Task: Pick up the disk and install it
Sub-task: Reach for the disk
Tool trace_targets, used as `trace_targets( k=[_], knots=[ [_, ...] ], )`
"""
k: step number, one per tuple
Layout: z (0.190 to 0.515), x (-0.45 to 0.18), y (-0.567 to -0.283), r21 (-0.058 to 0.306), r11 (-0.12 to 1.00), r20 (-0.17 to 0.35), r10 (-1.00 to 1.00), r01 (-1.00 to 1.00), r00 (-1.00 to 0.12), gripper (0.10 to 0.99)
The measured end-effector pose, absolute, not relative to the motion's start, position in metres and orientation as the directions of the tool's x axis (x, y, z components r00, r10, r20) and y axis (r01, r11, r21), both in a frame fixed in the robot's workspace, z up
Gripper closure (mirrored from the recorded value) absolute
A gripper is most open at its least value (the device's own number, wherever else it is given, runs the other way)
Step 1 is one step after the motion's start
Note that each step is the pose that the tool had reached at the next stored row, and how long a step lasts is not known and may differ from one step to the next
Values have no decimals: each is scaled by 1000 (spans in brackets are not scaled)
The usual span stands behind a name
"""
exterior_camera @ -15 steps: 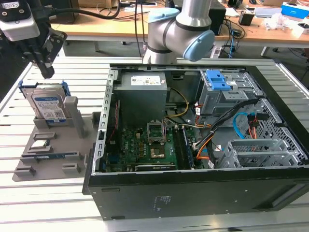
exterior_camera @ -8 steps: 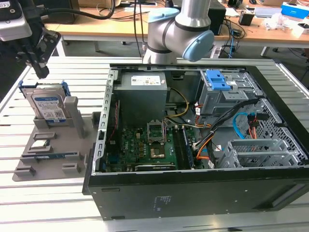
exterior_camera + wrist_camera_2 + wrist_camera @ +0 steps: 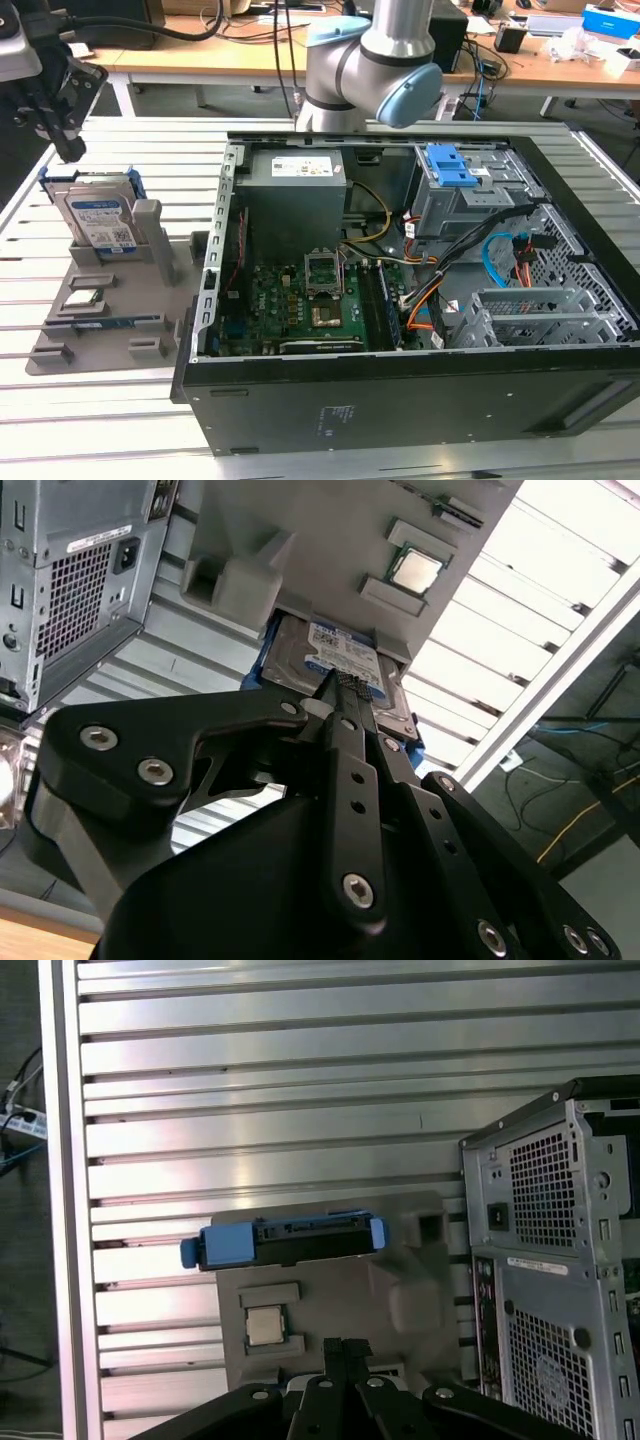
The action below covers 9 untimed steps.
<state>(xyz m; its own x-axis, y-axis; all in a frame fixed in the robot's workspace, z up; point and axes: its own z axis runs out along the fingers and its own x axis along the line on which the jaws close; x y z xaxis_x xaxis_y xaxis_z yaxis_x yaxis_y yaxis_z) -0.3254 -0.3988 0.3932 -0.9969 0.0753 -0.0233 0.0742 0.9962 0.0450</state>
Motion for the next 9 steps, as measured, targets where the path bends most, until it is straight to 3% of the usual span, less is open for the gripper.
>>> trace_targets(
  k=[9],
  knots=[
    [393,-340,-399,45,996,-23,75,74,-997,980]
  ],
)
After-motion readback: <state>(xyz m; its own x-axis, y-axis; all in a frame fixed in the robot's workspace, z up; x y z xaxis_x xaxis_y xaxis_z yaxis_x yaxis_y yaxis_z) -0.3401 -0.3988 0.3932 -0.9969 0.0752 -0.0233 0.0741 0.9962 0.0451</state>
